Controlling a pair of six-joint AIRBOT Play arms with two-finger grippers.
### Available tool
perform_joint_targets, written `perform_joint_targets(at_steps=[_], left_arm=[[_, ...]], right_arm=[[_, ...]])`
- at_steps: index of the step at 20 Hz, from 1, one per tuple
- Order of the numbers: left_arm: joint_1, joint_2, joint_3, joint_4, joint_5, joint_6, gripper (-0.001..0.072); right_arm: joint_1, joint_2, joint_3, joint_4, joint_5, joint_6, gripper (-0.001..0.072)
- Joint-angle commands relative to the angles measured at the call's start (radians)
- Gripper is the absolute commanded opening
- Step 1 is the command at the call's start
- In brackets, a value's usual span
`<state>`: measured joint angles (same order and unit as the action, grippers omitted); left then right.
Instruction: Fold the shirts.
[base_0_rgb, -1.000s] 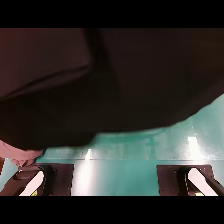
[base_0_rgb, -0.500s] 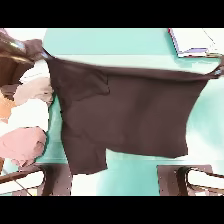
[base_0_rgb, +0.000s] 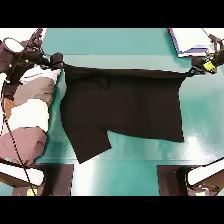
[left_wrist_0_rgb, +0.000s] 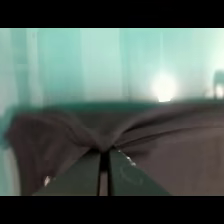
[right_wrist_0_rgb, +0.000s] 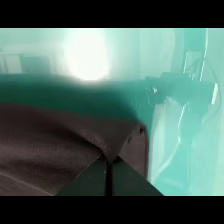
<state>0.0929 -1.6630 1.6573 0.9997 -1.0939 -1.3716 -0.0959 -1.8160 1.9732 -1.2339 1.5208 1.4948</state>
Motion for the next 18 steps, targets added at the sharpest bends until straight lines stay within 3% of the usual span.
perform_joint_targets(at_steps=[1, 7, 8, 9, 10, 11, 15, 18], left_arm=[[0.001, -0.014, -0.011, 0.098, -0.154, 0.018, 0.0026], [0.001, -0.014, -0.211, 0.109, -0.154, 0.014, 0.0028], [0.001, -0.014, -0.238, 0.111, -0.16, 0.007, 0.0099], [0.001, -0.014, -0.251, 0.111, -0.163, -0.002, 0.0433], [0.001, -0.014, -0.251, 0.112, -0.167, -0.031, 0.0501], [0.001, -0.005, -0.248, 0.113, -0.175, -0.043, 0.048], [-0.001, 0.179, -0.312, 0.253, -0.258, -0.047, 0.048], [-0.001, 0.417, -0.569, 0.295, -0.232, -0.083, 0.0481]], right_arm=[[0.002, 0.05, -0.12, 0.008, -0.022, -0.023, 0.0012], [0.003, 0.154, -0.421, 0.013, -0.116, -0.037, 0.0014], [0.004, 0.161, -0.449, 0.013, -0.114, -0.037, 0.0016], [0.003, 0.17, -0.471, 0.013, -0.108, -0.037, 0.0083], [0.003, 0.181, -0.485, 0.013, -0.108, -0.037, 0.0317], [0.002, 0.197, -0.492, 0.012, -0.108, -0.037, 0.0441], [-0.055, 0.348, -0.592, 0.013, -0.063, -0.067, 0.0442], [-0.095, 0.512, -0.754, 0.013, -0.059, -0.072, 0.0441]])
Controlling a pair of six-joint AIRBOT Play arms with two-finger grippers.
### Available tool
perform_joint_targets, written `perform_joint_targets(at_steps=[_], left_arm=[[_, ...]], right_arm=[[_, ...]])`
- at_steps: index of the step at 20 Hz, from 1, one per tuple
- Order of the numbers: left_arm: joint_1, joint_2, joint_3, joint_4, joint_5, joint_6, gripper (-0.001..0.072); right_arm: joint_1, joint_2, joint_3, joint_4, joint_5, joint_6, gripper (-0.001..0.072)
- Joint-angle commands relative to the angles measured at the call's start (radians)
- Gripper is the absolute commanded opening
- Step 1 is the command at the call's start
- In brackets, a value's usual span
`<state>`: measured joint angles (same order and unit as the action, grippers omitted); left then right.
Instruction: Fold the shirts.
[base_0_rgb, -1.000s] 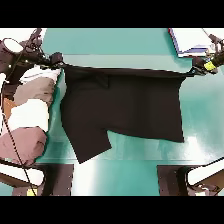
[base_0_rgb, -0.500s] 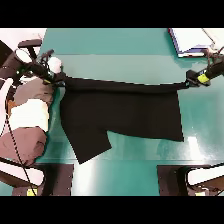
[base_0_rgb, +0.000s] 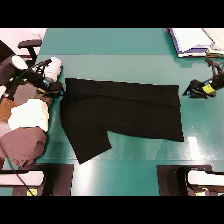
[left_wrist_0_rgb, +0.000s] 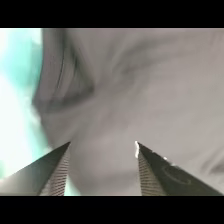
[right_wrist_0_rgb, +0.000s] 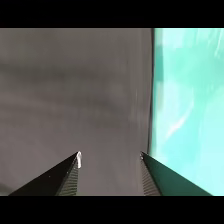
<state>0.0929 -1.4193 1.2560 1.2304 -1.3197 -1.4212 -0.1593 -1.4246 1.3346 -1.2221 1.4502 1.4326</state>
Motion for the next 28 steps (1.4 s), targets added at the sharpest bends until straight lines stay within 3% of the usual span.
perform_joint_targets(at_steps=[1, 4, 7, 11, 17, 19, 20, 23, 28], left_arm=[[-0.001, 0.251, -0.275, 0.041, 0.005, -0.047, 0.0481], [-0.001, 0.41, -0.546, -0.041, 0.054, -0.068, 0.0481], [-0.001, 0.441, -0.689, -0.118, 0.095, -0.067, 0.0481], [-0.001, 0.44, -0.761, -0.195, 0.2, -0.039, 0.048], [-0.001, 0.439, -0.812, -0.338, 0.244, 0.023, 0.0477], [-0.001, 0.439, -0.811, -0.382, 0.243, 0.067, 0.0112], [-0.001, 0.439, -0.811, -0.408, 0.243, 0.082, 0.0029], [-0.001, 0.44, -0.774, -0.43, 0.192, 0.115, 0.0025], [-0.001, 0.442, -0.693, -0.389, 0.183, 0.119, 0.0025]], right_arm=[[-0.037, 0.166, -0.163, 0.002, 0.006, -0.018, 0.0441], [-0.036, 0.264, -0.266, 0.023, -0.026, -0.022, 0.0441], [-0.037, 0.306, -0.31, 0.108, -0.058, -0.044, 0.044], [-0.037, 0.306, -0.31, 0.119, -0.06, -0.045, 0.0439], [-0.037, 0.306, -0.31, 0.131, -0.058, -0.045, 0.044], [-0.037, 0.306, -0.31, 0.129, -0.037, -0.045, 0.044], [-0.04, 0.306, -0.31, 0.114, -0.019, -0.045, 0.044], [-0.094, 0.308, -0.346, 0.062, 0.039, -0.046, 0.044], [-0.333, 0.3, -0.621, -0.04, 0.08, -0.045, 0.0459]])
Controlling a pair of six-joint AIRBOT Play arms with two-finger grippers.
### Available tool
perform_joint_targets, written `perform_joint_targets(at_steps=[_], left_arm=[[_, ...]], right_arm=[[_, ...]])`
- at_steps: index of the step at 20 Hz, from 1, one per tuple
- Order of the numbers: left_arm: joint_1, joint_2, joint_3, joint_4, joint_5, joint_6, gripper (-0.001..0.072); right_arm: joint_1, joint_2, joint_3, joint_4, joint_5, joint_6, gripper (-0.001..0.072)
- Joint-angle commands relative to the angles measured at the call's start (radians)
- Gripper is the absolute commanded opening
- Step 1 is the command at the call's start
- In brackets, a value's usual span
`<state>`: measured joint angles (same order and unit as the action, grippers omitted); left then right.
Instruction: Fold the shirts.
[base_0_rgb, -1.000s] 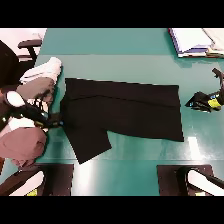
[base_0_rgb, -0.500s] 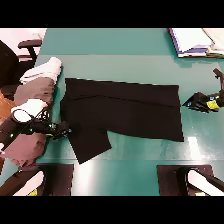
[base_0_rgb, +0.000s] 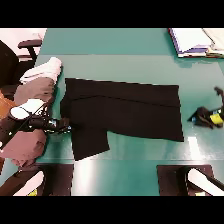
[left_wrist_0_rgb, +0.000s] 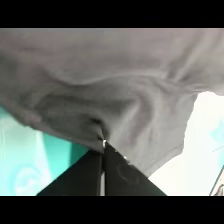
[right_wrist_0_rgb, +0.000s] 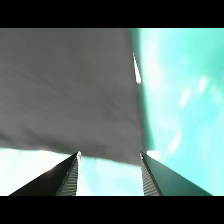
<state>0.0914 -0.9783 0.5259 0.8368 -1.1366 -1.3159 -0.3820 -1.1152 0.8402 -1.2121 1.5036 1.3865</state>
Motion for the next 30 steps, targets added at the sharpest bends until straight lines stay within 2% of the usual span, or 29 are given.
perform_joint_targets(at_steps=[1, 4, 7, 9, 10, 11, 13, 15, 17, 20, 22, 25, 28, 30], left_arm=[[0.0, 0.001, 0.045, 0.005, 0.008, 0.014, 0.0025], [0.001, 0.001, 0.047, 0.006, 0.015, 0.012, 0.0025], [0.001, 0.001, 0.048, 0.015, 0.026, 0.012, 0.0025], [0.0, 0.001, 0.055, 0.017, 0.014, 0.01, 0.0024], [0.0, 0.011, 0.062, 0.024, -0.009, 0.007, 0.0024], [0.0, 0.046, 0.062, 0.044, -0.026, 0.0, 0.0023], [0.001, 0.161, 0.062, 0.142, -0.077, -0.071, 0.0024], [0.0, 0.282, 0.062, 0.214, -0.189, -0.128, 0.0024], [0.0, 0.385, 0.067, 0.197, -0.267, -0.158, 0.0024], [0.0, 0.414, 0.119, 0.174, -0.254, -0.176, 0.0023], [0.0, 0.37, 0.154, 0.174, -0.192, -0.155, 0.0023], [0.0, 0.206, 0.22, 0.167, -0.045, -0.085, 0.0024], [0.0, -0.046, 0.36, 0.111, 0.08, -0.006, 0.0024], [0.0, -0.235, 0.481, 0.083, 0.118, 0.017, 0.0026]], right_arm=[[-0.142, -0.025, -0.176, -0.023, 0.005, 0.0, 0.0458], [-0.141, -0.073, -0.27, 0.111, -0.093, -0.045, 0.0441], [-0.043, -0.098, -0.262, 0.145, -0.156, -0.046, 0.0314], [0.032, -0.09, -0.227, 0.143, -0.166, -0.045, 0.0037], [0.055, -0.075, -0.209, 0.142, -0.159, -0.045, 0.0014], [0.07, -0.051, -0.193, 0.134, -0.141, -0.045, 0.0014], [0.076, 0.026, -0.159, 0.086, -0.084, -0.042, 0.0014], [0.076, 0.116, -0.125, 0.007, 0.0, -0.042, 0.0014], [0.076, 0.205, -0.099, -0.076, 0.078, 0.007, 0.0013], [0.077, 0.269, -0.032, -0.094, 0.074, 0.039, 0.0013], [0.089, 0.222, 0.037, -0.089, 0.063, 0.039, 0.0012], [0.188, 0.055, 0.165, -0.089, -0.002, 0.043, 0.0013], [0.267, -0.148, 0.325, -0.079, -0.085, 0.067, 0.0013], [0.283, -0.289, 0.438, -0.005, -0.11, 0.067, 0.0014]])
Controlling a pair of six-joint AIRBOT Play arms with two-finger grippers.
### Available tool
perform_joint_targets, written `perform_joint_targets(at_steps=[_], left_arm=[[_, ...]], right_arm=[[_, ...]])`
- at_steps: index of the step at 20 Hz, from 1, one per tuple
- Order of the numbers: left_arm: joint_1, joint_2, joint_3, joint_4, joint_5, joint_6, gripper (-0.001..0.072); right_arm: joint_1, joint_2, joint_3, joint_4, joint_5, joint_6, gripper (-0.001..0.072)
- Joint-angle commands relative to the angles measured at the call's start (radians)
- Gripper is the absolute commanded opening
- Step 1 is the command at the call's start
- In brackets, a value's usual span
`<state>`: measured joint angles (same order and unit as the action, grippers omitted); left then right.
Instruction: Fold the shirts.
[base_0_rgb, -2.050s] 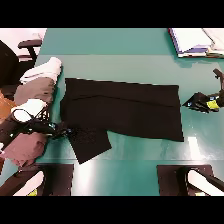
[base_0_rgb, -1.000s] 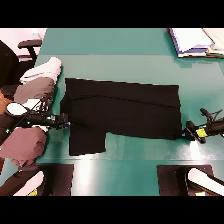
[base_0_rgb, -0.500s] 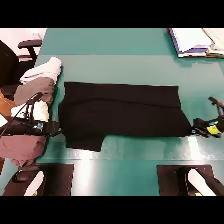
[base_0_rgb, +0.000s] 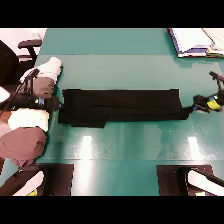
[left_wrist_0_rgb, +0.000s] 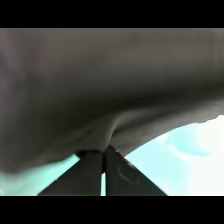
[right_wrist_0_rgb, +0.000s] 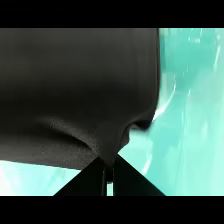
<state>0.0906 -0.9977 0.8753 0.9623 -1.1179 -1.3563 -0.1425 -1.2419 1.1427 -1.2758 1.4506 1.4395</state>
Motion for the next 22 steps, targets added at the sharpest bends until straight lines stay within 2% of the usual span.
perform_joint_targets(at_steps=[1, 4, 6, 7, 8, 9, 11, 12, 13, 14, 15, 19, 22], left_arm=[[0.001, -0.306, 0.192, -0.042, 0.112, 0.059, 0.0026], [0.002, -0.522, 0.348, -0.061, 0.112, 0.083, 0.0027], [0.002, -0.601, 0.411, -0.08, 0.114, 0.082, 0.0027], [0.002, -0.618, 0.43, -0.084, 0.114, 0.081, 0.0054], [0.002, -0.62, 0.44, -0.084, 0.119, 0.079, 0.0281], [0.002, -0.62, 0.458, -0.084, 0.116, 0.068, 0.0399], [0.005, -0.612, 0.504, -0.081, 0.059, 0.063, 0.0397], [0.005, -0.607, 0.525, -0.081, 0.024, 0.064, 0.034], [0.0, -0.6, 0.54, -0.084, -0.002, 0.067, 0.0144], [-0.007, -0.593, 0.546, -0.084, -0.012, 0.078, 0.0025], [-0.023, -0.588, 0.546, -0.086, -0.011, 0.082, 0.0027], [-0.146, -0.591, 0.546, -0.09, 0.017, 0.073, 0.0026], [-0.266, -0.6, 0.546, -0.08, 0.102, 0.016, 0.0026]], right_arm=[[0.043, -0.225, 0.187, 0.101, -0.07, 0.014, 0.0013], [0.043, -0.373, 0.311, 0.206, -0.109, 0.014, 0.0014], [0.043, -0.441, 0.375, 0.246, -0.109, 0.014, 0.0015], [0.043, -0.46, 0.398, 0.259, -0.108, 0.008, 0.0037], [0.042, -0.472, 0.417, 0.275, -0.108, -0.01, 0.0175], [0.036, -0.476, 0.432, 0.288, -0.104, -0.027, 0.0274], [0.008, -0.461, 0.437, 0.287, -0.067, -0.068, 0.0441], [-0.014, -0.452, 0.432, 0.28, -0.031, -0.083, 0.0453], [-0.046, -0.437, 0.409, 0.28, -0.006, -0.099, 0.046], [-0.079, -0.424, 0.376, 0.28, 0.0, -0.099, 0.0523], [-0.114, -0.415, 0.334, 0.28, -0.003, -0.099, 0.0539], [-0.214, -0.442, 0.183, 0.316, -0.019, -0.128, 0.0528], [-0.2, -0.492, 0.128, 0.377, -0.048, -0.144, 0.0521]])
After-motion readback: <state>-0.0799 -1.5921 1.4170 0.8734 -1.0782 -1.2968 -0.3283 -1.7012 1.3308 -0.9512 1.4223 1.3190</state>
